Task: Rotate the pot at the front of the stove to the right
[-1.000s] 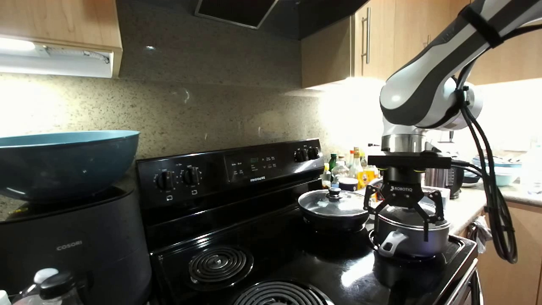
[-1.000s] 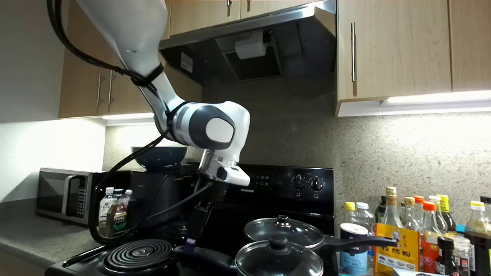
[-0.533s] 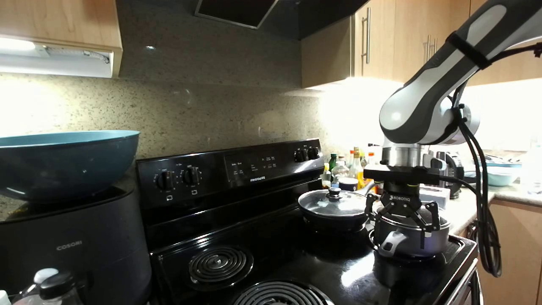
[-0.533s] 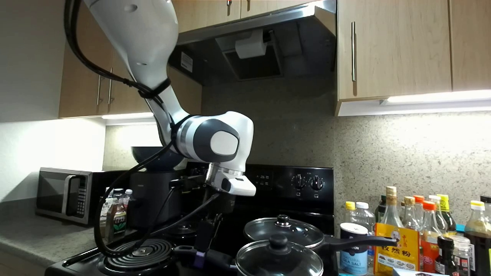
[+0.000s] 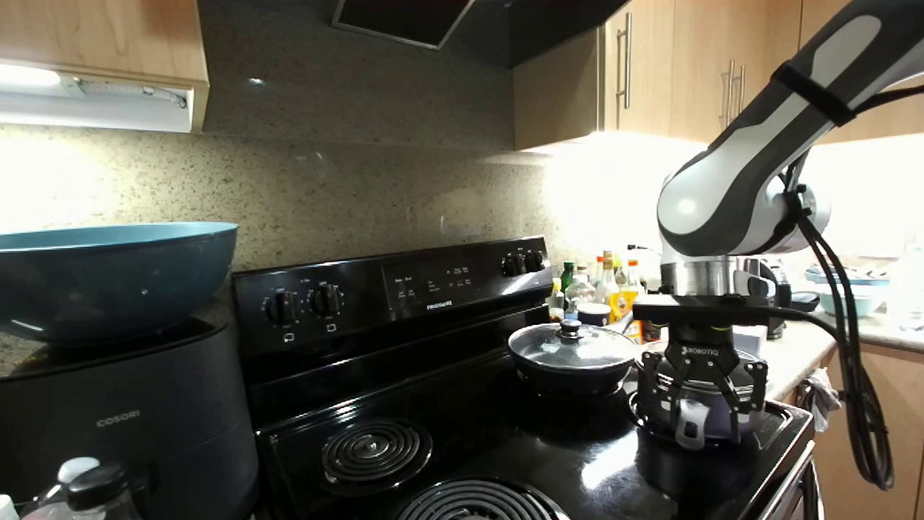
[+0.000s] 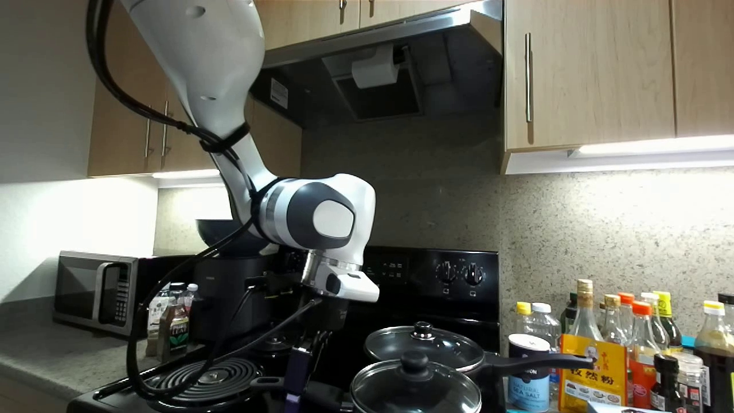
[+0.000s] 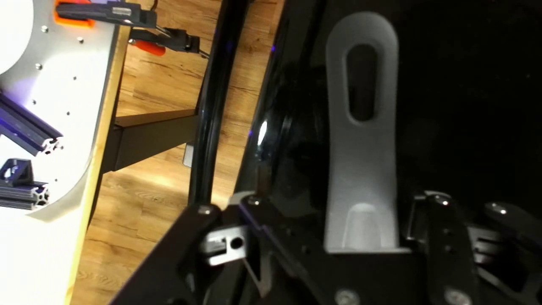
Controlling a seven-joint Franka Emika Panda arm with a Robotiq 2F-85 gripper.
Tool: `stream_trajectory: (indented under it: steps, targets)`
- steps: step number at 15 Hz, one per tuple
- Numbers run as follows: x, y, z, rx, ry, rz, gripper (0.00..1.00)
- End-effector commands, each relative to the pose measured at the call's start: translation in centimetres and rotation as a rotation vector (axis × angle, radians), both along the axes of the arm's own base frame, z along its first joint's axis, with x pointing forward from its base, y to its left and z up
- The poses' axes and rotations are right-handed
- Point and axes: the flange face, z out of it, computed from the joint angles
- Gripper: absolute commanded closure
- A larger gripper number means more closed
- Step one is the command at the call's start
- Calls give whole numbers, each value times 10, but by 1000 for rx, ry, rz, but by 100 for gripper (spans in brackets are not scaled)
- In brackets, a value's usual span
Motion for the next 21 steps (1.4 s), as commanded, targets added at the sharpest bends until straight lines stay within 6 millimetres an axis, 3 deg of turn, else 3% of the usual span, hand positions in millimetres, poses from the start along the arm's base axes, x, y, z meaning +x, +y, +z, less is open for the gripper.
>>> stream_trajectory:
  steps: [1, 3, 4, 5, 7, 10, 11, 13, 15, 16, 17, 18, 21]
  targets:
    - [-29, -2, 3, -14, 37, -9, 39]
    - [-40, -6, 3, -20, 61, -14, 50]
    - [-47, -8, 2, -18, 72, -21, 47]
    - [-53, -11, 2, -17, 78, -27, 40]
    - [-64, -16, 2, -12, 89, -52, 16]
    - [-73, -22, 3, -12, 73, -84, 2]
    - [-63, -27, 9, -17, 72, -98, 41]
    - [-64, -36, 12, -40, 58, -122, 38]
    - [-74, -40, 9, -70, 69, -148, 50]
    - [-67, -42, 13, -83, 68, -142, 26]
    - [-68, -41, 13, -90, 68, -141, 28]
    - [-69, -41, 13, -96, 70, -148, 9]
    - [-69, -40, 14, -118, 71, -145, 0]
